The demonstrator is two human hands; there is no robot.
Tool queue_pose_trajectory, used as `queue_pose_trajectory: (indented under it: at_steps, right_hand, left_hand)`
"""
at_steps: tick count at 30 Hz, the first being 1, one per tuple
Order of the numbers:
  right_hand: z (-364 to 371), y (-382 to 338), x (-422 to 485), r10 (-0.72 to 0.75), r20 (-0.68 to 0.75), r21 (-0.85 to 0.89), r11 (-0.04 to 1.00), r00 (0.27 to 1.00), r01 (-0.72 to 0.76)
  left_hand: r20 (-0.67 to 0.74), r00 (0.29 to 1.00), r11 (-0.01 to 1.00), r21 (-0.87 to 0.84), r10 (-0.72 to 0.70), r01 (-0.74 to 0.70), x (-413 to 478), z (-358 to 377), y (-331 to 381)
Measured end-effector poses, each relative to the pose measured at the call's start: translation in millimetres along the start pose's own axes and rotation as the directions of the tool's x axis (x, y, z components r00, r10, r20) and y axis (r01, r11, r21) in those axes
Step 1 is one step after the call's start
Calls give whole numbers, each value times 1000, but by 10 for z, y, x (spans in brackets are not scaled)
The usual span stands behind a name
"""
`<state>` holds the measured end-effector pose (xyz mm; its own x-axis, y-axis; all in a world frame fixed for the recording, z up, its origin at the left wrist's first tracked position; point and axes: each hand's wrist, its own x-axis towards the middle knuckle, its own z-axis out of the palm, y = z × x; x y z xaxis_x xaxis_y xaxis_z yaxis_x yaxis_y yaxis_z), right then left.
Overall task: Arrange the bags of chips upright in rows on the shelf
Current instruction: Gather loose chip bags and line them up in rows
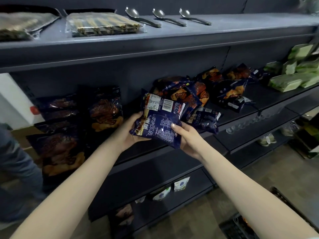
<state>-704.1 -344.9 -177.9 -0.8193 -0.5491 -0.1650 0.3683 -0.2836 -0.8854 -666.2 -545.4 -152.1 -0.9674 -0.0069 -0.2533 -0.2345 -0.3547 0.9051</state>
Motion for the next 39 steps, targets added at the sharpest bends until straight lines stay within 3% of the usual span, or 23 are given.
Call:
queue_pose_trajectory:
  at_steps: [5, 8, 12, 15, 17, 19, 21, 24, 27, 29, 32, 34, 35, 37, 39]
  right_hand:
    - [99, 71, 70, -29, -16, -61, 998, 999, 28]
    - [178, 77, 97, -195, -102, -298, 942, 975, 157]
    - [312, 66, 170, -550, -32, -666, 634, 834, 392]
    - [420, 105, 239, -745, 187, -807, 255, 641, 533]
    - [450, 147, 304, -753, 380, -825, -14, 537, 565]
    - [444, 224, 376, -706, 524, -800, -217, 476, 559]
    - [442, 333, 406, -640, 612, -763, -324, 464, 560]
    - [410, 491, 425, -500, 690, -717, -374, 523, 588]
    - [329, 536, 452, -393, 707, -704, -319, 588, 634]
    - [334, 517, 444, -408, 653, -740, -163, 638, 652]
    - [432, 431, 463, -450, 356, -798, 310, 819, 517]
    - [516, 306, 484, -274, 130, -605, 739, 953, 296]
    - [523, 263, 513, -131, 109, -430, 887, 985, 166]
    - [509, 234, 544, 66, 218, -214, 977, 974, -18]
    - [513, 291, 551, 96, 308, -235, 972, 947, -22]
  left_hand:
    - [-148, 989, 999, 51, -2, 10, -61, -225, -53]
    - [-261, 962, 994, 88, 80, -59, -103, -329, -27]
    - [-416, 900, 990, -5, 128, -143, -148, -440, 37]
    - [-394, 916, 980, -136, 81, -145, -201, -394, 44]
    - [-314, 946, 971, -194, 74, -140, -233, -324, 58]
    - [-250, 961, 962, -209, 121, -176, -264, -259, 62]
    - [-265, 947, 958, -167, 182, -231, -290, -239, 34]
    - [-361, 904, 960, -73, 228, -271, -300, -318, -36]
    - [-429, 883, 965, -81, 193, -250, -299, -418, -90]
    - [-456, 865, 964, -51, 211, -262, -304, -450, -81]
    - [-445, 852, 955, 24, 276, -297, -329, -465, -33]
    - [-375, 873, 950, 87, 310, -300, -356, -505, -41]
    - [-329, 887, 946, 126, 324, -299, -379, -518, -55]
    - [-268, 901, 935, 191, 341, -297, -415, -543, -102]
    - [-263, 898, 927, 231, 352, -295, -427, -583, -149]
